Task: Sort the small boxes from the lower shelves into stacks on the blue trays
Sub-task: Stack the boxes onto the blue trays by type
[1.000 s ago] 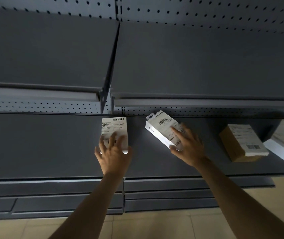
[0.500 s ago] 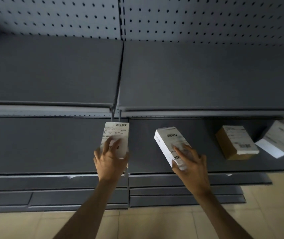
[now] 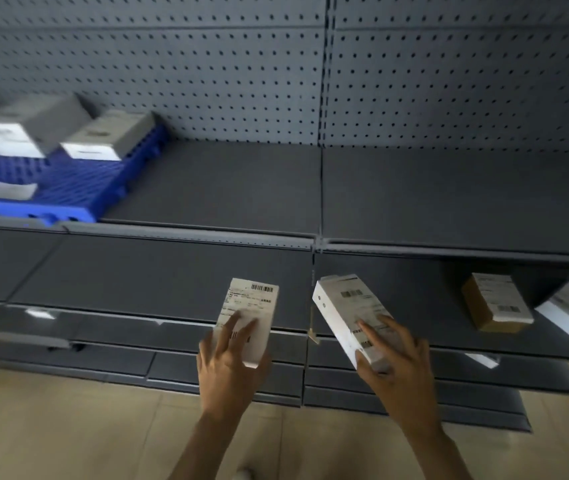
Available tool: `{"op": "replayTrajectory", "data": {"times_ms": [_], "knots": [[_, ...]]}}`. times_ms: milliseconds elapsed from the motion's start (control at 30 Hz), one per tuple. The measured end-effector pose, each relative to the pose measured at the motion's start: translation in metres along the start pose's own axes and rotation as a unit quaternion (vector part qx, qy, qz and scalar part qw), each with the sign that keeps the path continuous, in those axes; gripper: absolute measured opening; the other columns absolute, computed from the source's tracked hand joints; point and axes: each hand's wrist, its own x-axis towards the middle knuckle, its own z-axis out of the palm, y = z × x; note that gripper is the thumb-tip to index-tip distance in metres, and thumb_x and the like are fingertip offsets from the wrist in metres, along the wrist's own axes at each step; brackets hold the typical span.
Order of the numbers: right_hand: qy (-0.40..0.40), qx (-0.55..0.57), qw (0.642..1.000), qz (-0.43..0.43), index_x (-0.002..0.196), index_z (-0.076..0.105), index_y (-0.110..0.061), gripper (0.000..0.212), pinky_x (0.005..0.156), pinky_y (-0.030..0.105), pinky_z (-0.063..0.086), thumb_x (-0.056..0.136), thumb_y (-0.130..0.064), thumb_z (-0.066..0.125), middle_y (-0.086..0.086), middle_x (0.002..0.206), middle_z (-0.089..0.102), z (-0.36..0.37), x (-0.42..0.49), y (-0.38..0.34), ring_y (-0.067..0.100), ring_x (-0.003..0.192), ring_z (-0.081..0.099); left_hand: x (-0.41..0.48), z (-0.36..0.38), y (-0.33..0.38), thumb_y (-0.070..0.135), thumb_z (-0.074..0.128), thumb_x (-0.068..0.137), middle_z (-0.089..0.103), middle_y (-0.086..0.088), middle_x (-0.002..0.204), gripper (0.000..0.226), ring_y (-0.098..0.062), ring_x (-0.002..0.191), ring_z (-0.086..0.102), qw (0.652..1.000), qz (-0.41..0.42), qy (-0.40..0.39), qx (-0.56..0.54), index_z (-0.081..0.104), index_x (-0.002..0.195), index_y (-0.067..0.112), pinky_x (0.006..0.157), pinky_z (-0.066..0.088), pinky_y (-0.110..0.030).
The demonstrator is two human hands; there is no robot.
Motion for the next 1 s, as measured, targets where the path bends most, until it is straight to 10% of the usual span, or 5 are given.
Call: {"op": "replayTrajectory", "data": {"times_ms": [133, 700, 1000], "knots": [[0.0, 0.067, 0.998, -0.001, 0.135, 0.063, -0.04, 0.055, 0.087, 0.018, 0.032, 0.083, -0.059, 0.058, -0.009, 0.143, 0.05, 0.003, -0.014, -0.067, 0.029, 0.112, 0.049, -0.025, -0.051, -0.015, 0.05, 0.067, 0.073, 0.051, 0.01, 0.15, 0.059, -0.033, 0.11, 0.057, 0.999, -0.027, 0.037, -0.005, 0.066, 0.129, 0.031, 0.086, 0.051, -0.048], [0.002, 0.145, 0.979, -0.141, 0.134, 0.059, -0.052, 0.056, 0.086, 0.037, 0.048, 0.079, -0.059, 0.065, -0.018, 0.142, 0.049, 0.079, -0.037, -0.372, 0.014, 0.116, 0.042, -0.09, -0.26, -0.208, 0.036, 0.079, 0.067, 0.055, 0.002, 0.146, 0.06, -0.038, 0.105, 0.053, 0.979, -0.104, 0.176, 0.003, 0.07, 0.125, 0.026, 0.085, 0.05, -0.053], [0.042, 0.15, 0.969, -0.192, 0.131, 0.066, -0.04, 0.054, 0.087, 0.018, 0.034, 0.079, -0.057, 0.061, -0.011, 0.139, 0.054, 0.102, -0.021, -0.514, 0.021, 0.11, 0.045, -0.077, -0.366, -0.286, 0.05, 0.07, 0.073, 0.054, 0.003, 0.144, 0.055, -0.033, 0.109, 0.051, 0.967, -0.124, 0.222, -0.013, 0.069, 0.126, 0.032, 0.091, 0.048, -0.048]]}}
